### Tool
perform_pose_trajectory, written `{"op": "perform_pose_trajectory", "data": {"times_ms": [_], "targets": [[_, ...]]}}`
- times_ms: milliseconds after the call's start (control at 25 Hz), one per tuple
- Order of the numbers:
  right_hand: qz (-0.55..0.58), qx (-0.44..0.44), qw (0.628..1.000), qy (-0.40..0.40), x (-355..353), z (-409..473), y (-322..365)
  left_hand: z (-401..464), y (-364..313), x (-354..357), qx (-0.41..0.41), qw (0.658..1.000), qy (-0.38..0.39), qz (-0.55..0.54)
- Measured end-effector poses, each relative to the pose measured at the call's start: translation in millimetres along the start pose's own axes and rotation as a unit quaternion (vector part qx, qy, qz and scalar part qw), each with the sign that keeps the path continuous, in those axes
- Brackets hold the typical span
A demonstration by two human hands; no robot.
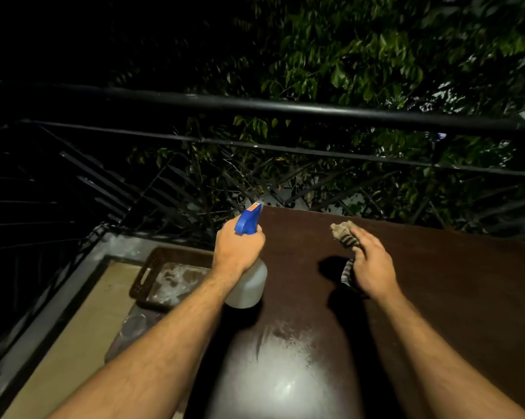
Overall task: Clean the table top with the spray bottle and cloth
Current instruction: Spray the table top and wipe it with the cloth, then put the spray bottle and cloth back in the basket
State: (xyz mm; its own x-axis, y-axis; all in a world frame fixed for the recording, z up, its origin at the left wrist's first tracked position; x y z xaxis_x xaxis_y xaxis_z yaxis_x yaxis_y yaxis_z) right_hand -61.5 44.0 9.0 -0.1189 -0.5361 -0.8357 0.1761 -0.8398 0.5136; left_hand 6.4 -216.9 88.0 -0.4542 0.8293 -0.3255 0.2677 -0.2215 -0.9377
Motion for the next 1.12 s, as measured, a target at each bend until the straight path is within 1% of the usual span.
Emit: {"op": "perform_pose_trajectory", "data": {"times_ms": [120,280,560,720,880,960,1120], "targets": [[0.003,0.000,1.000,-0.010,13.6,12.4,39.4,28.1,6.1,-31.1,0.004,1.000,-0.008,-0.024],[0.000,-0.012,1.000,-0.001,45.8,26.4,89.3,66.5,21.2,-73.2,0.006,0.999,-0.021,-0.032],[0.005,0.000,1.000,-0.002,100.3,45.5,164.7,129.5,66.8,-134.8,-0.013,0.999,-0.026,-0.042],[0.021,-0.011,0.999,0.023,132.9,49.5,208.0,154.1,95.4,-157.8,-0.027,0.997,-0.019,-0.068],[0.054,-0.008,0.997,0.052,183.3,38.9,242.1,176.2,135.4,-172.7,-0.057,0.994,-0.013,-0.092],[0.069,-0.005,0.995,0.070,222.3,26.8,252.2,185.2,161.0,-177.6,-0.063,0.993,-0.006,-0.102],[0.071,0.015,0.989,0.129,301.7,1.1,259.2,200.8,209.6,-180.4,-0.031,0.995,-0.002,-0.090]]}}
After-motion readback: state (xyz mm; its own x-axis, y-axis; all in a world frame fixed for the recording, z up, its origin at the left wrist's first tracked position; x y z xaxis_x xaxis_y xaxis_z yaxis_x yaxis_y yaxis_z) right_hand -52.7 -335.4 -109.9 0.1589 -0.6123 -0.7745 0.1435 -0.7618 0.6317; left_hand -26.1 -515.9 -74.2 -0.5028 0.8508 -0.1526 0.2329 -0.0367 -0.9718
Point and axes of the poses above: each hand's wrist, its own z-axis towards the middle knuckle, its own x-axis out of the palm, y = z × x, the point moved 1 cm from there along z, towards the middle knuckle, and after that the axes turned 10 degrees about -z, right-handed, at the moved point
